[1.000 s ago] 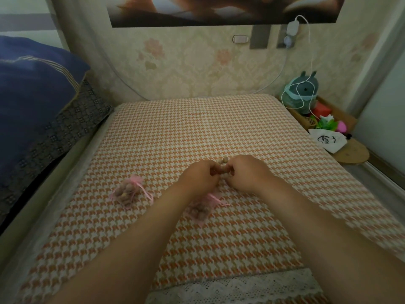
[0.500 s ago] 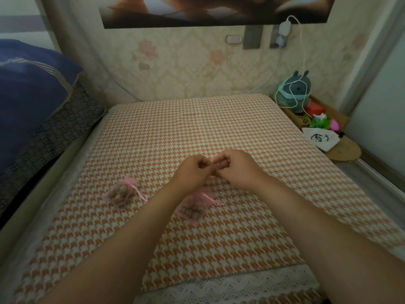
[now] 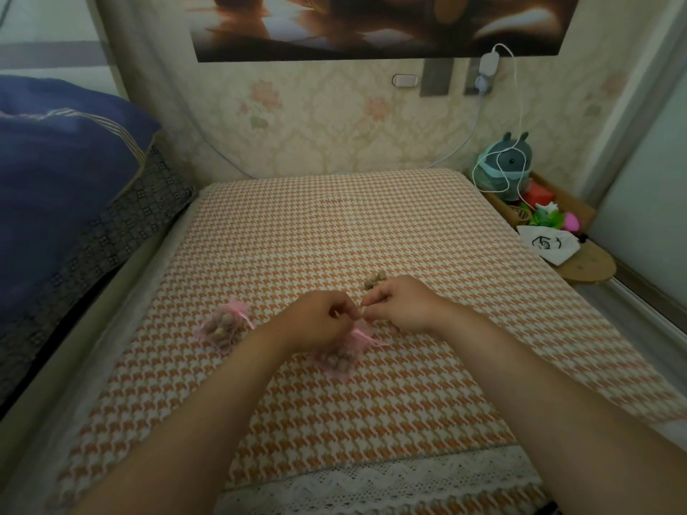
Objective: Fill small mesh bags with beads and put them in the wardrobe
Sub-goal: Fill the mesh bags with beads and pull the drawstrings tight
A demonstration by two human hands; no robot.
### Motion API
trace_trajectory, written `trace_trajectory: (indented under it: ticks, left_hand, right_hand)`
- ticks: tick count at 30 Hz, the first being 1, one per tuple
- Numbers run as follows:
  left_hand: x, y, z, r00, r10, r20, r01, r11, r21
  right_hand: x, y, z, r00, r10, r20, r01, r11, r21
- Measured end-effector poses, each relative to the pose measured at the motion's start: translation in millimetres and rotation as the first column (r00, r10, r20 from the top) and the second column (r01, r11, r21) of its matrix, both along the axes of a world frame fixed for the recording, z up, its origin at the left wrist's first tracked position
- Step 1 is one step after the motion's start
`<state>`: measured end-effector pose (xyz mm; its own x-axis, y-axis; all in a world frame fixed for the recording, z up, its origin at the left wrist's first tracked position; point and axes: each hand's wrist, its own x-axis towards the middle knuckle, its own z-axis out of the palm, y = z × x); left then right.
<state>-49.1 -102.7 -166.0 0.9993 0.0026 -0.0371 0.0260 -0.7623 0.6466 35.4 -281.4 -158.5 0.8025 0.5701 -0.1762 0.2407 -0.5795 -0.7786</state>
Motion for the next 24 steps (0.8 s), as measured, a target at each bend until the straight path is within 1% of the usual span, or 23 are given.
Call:
trace_trajectory:
  ticks: [3,5,8,12,14,17,21,24]
  left_hand:
    - [0.4,-2.0,3.3,1.000,-0.017,0.012,0.017,1.000,0.019]
    - [0.6,-1.2,7.1,0.999,-0.035,0.002,0.035,0.999,0.005]
    - [-2.1,1.3,10.4,0.999,-0.049,0.008,0.049,0.998,-0.040]
    - [-4.7,4.8,12.0,1.000,0.009,0.029,-0.005,0.991,-0.133]
    - [-4.8,6.0,13.4,0.999,0.025,0.030,-0.020,0.989,-0.150]
    - [-5.6,5.1,15.0,1.000,0.006,0.013,-0.004,0.990,-0.142]
    - [-5.5,5.3,15.8,1.000,-0.002,0.009,0.003,0.993,-0.117]
    - [-6.2,5.5,18.1,1.000,0.004,0.004,-0.003,0.997,-0.076]
  right_hand:
    - [-5.4,3.6,3.4,0.997,0.001,-0.078,0.000,1.000,0.014]
    - [-7.8,4.7,5.1,0.995,-0.001,-0.097,0.003,1.000,0.026]
    - [-10.0,5.6,7.8,0.996,0.006,-0.093,-0.001,0.999,0.051]
    - [-10.0,4.8,12.6,0.992,0.012,-0.126,-0.002,0.997,0.081]
    - [-10.4,4.4,14.2,0.989,0.025,-0.143,-0.018,0.998,0.055]
    - [-12.5,3.2,16.7,0.985,0.071,-0.157,-0.068,0.997,0.025]
    - [-15.9,3.0,22.5,0.986,0.124,-0.113,-0.129,0.991,-0.034]
    - [-17.8,3.0,24.4,0.978,0.195,-0.077,-0.202,0.975,-0.095]
